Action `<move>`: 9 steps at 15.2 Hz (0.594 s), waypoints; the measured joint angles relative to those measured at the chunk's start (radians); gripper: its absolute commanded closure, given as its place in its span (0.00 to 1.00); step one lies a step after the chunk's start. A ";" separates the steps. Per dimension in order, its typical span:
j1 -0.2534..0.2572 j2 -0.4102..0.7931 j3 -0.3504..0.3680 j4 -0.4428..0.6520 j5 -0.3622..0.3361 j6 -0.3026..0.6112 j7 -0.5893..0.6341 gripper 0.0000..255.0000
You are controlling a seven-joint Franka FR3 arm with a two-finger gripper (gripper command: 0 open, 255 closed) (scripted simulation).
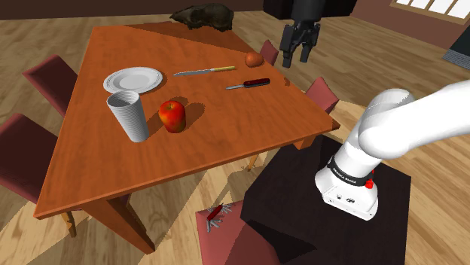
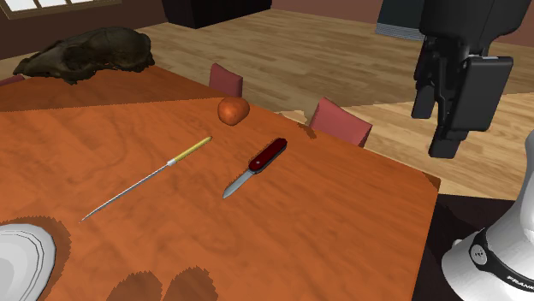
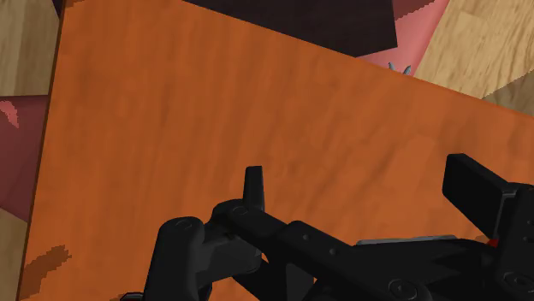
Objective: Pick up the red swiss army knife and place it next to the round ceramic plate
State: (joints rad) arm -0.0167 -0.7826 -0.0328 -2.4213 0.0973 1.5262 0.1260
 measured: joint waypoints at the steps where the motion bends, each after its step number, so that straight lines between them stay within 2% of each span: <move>1: 0.000 0.000 0.000 0.000 0.000 0.000 0.000 0.00; 3: 0.007 0.020 -0.021 -0.008 -0.022 0.027 -0.055 0.00; 9: 0.033 0.155 -0.134 -0.023 -0.129 0.182 -0.338 0.00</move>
State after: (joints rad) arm 0.0166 -0.6273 -0.1668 -2.4446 -0.0312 1.7080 -0.2119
